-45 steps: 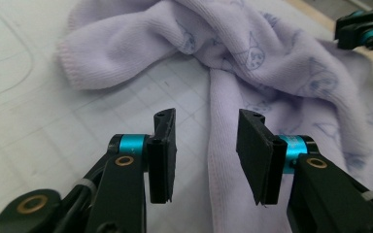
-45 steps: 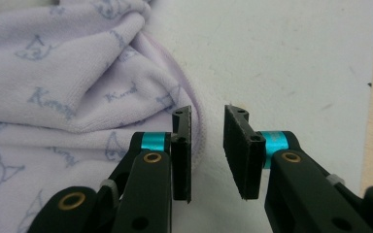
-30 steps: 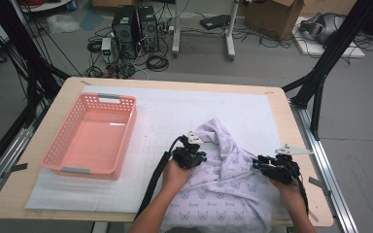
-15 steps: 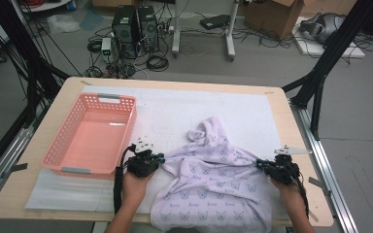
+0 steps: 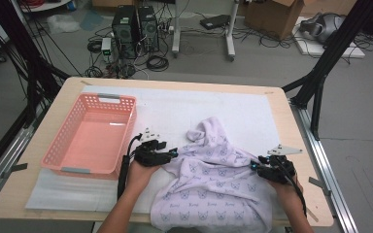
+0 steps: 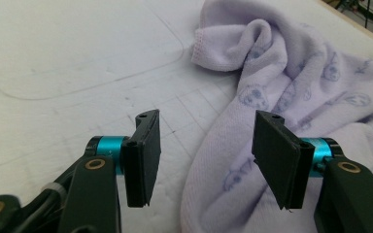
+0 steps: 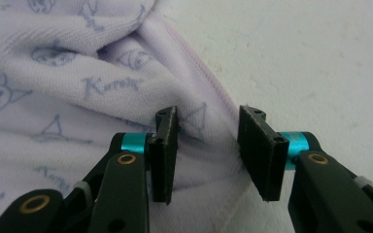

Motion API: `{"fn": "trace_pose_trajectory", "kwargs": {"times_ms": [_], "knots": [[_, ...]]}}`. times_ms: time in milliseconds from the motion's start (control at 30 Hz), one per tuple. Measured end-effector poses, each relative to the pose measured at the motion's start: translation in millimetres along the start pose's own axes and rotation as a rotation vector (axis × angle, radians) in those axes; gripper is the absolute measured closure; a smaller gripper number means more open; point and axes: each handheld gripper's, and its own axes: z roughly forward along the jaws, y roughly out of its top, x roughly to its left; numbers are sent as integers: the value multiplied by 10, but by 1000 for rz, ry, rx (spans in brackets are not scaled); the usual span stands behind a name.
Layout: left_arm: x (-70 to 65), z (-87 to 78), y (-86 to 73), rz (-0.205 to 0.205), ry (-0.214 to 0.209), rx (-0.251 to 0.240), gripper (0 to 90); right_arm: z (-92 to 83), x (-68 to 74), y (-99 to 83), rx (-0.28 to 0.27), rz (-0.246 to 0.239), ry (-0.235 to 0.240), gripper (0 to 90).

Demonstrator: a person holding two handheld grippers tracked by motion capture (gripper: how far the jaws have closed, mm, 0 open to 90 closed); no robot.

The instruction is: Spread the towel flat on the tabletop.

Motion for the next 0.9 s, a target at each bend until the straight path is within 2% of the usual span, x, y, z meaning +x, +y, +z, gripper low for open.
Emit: {"fn": "trace_pose_trajectory", "kwargs": {"times_ms": [67,100,133,167,200,233,267,300,400,467,500,567,667,733,800,900], "knots": [[-45,64,3,17,-33,10,507,30,4,2,-10,22,-4,586],[-67,99,-4,17,-42,19,513,38,0,0,-16,20,-3,624],[-87,135,-15,9,-53,37,513,42,-10,5,-15,35,5,682],[-111,174,-31,13,-53,63,515,41,-35,9,-17,44,11,795],[-142,192,-35,34,-27,78,541,37,-53,8,-16,59,21,832],[-170,185,-32,58,3,89,617,35,-63,6,-15,70,29,847],[-192,172,-35,111,28,99,798,29,-59,3,-15,71,29,856],[-200,152,-31,121,38,112,847,18,-47,-1,-11,66,25,860],[-200,43,-46,114,58,132,857,-29,-27,-39,-11,63,25,864],[-186,-56,-101,80,55,105,857,-76,-13,-77,-10,60,26,865],[-185,-111,-135,61,49,86,857,-104,-3,-100,-10,52,24,865],[-208,-213,-205,49,33,44,856,-162,19,-158,-15,39,29,864],[-247,-282,-273,43,-18,28,846,-245,23,-259,-28,51,50,864],[-244,-305,-248,25,-37,-17,772,-286,22,-271,-17,51,72,845],[-208,-313,-161,7,-32,-77,711,-323,23,-229,-32,45,45,778],[-171,-237,8,16,-9,-89,652,-310,-23,-75,-72,77,34,749]]}}
